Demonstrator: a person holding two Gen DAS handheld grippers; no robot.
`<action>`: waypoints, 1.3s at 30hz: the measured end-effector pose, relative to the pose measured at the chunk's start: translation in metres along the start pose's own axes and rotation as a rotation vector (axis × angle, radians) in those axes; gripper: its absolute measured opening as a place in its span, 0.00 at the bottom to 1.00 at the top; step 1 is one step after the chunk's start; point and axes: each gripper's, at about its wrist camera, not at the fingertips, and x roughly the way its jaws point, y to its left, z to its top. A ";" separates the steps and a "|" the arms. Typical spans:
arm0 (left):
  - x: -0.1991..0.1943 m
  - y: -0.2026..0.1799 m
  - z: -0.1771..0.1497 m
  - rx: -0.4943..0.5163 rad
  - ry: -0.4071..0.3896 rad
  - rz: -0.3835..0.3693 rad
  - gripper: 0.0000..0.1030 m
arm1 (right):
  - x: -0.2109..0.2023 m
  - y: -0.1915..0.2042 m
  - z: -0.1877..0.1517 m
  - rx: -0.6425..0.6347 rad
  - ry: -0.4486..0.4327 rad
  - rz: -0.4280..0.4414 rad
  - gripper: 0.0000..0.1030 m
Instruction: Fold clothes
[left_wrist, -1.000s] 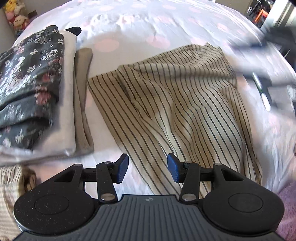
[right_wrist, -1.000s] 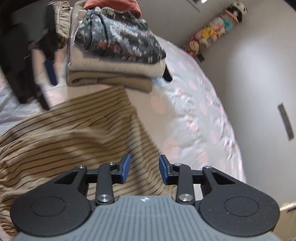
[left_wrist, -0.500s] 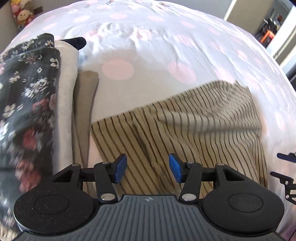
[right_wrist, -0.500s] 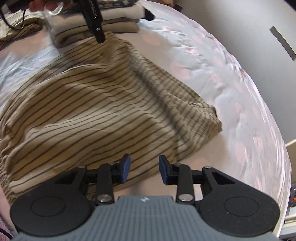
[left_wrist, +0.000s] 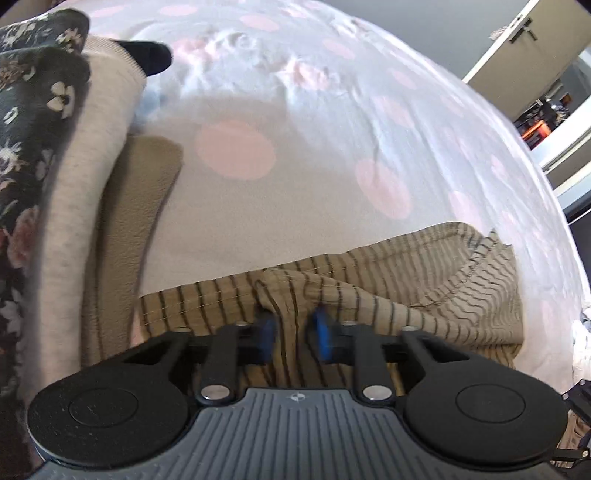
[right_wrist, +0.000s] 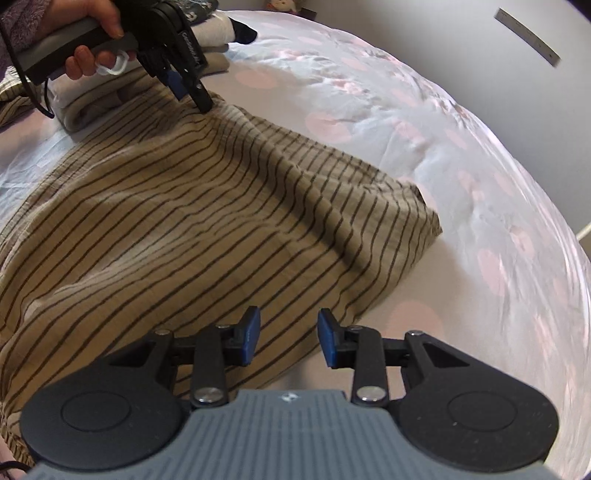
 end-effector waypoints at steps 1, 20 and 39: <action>-0.004 -0.004 -0.001 0.021 -0.022 -0.007 0.05 | -0.002 0.001 -0.003 0.023 -0.001 -0.003 0.36; -0.044 0.019 -0.017 0.071 -0.111 0.146 0.00 | -0.019 -0.030 -0.013 0.271 -0.028 -0.018 0.35; -0.017 -0.004 -0.034 0.262 -0.078 0.464 0.01 | 0.113 -0.119 0.079 0.354 0.012 0.065 0.15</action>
